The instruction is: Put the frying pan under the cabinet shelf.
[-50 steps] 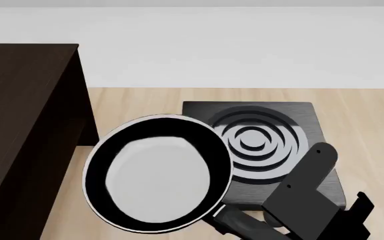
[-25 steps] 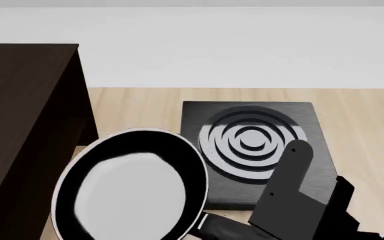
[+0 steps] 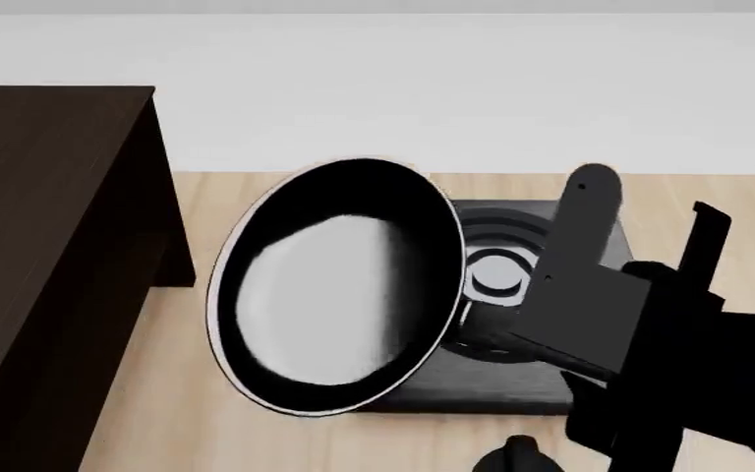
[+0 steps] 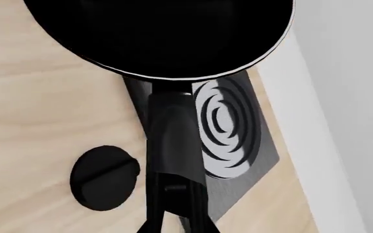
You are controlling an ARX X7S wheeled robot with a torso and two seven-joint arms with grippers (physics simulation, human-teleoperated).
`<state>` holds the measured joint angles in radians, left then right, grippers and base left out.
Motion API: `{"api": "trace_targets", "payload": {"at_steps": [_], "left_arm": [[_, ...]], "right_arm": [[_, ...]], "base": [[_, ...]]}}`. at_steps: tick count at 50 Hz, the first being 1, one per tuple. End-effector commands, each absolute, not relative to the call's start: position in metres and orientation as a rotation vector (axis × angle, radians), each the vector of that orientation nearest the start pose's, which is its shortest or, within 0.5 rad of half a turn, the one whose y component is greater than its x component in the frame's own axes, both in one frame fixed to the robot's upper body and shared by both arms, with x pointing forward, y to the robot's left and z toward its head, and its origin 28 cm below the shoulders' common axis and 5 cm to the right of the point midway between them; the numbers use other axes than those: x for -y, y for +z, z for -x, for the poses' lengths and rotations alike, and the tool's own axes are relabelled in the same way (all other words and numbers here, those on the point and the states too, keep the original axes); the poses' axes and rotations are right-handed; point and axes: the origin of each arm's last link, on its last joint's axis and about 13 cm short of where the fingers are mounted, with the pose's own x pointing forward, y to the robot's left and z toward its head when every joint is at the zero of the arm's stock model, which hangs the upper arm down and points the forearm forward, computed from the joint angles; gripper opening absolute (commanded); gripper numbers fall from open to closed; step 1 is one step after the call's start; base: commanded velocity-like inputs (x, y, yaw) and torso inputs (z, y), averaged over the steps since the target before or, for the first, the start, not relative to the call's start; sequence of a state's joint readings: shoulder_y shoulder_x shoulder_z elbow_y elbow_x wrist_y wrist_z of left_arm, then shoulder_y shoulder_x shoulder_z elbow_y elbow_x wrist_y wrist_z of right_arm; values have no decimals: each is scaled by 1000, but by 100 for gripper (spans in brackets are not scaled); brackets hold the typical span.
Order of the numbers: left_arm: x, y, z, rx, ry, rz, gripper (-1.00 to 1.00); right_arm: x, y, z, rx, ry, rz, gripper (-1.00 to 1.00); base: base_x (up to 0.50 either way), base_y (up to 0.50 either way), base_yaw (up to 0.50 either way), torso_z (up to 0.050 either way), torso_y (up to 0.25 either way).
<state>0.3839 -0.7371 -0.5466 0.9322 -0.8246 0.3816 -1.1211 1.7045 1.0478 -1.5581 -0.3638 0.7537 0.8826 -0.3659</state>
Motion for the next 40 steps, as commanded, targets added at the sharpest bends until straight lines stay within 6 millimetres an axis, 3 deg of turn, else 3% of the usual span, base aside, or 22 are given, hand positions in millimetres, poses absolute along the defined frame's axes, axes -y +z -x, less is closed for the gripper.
{"api": "trace_targets", "payload": {"at_steps": [1,12,20,24,27,40], "left_arm": [[-304,238,-108,893,704,489,100],[-304,238,-108,897,706,486,100],[-305,238,-108,897,706,477,100],[-305,238,-107,901,711,474,100],[-304,238,-107,900,713,465,100],[-305,239,-107,913,733,443,100]], "right_arm": [[203,309,-301,-307,514,1226,-100],[201,323,-319,-236,548,1279,-100],[203,328,-324,-219,588,1188,-100],[204,327,-324,-285,619,1060,-100],[204,321,-323,-326,684,962,-100],[205,297,-341,-338,789,900,-100]], "base": [[0,0,0,0,11],[0,0,0,0,1],[0,0,0,1,3],[0,0,0,0,0],[0,0,0,0,3],[0,0,0,0,1]]}}
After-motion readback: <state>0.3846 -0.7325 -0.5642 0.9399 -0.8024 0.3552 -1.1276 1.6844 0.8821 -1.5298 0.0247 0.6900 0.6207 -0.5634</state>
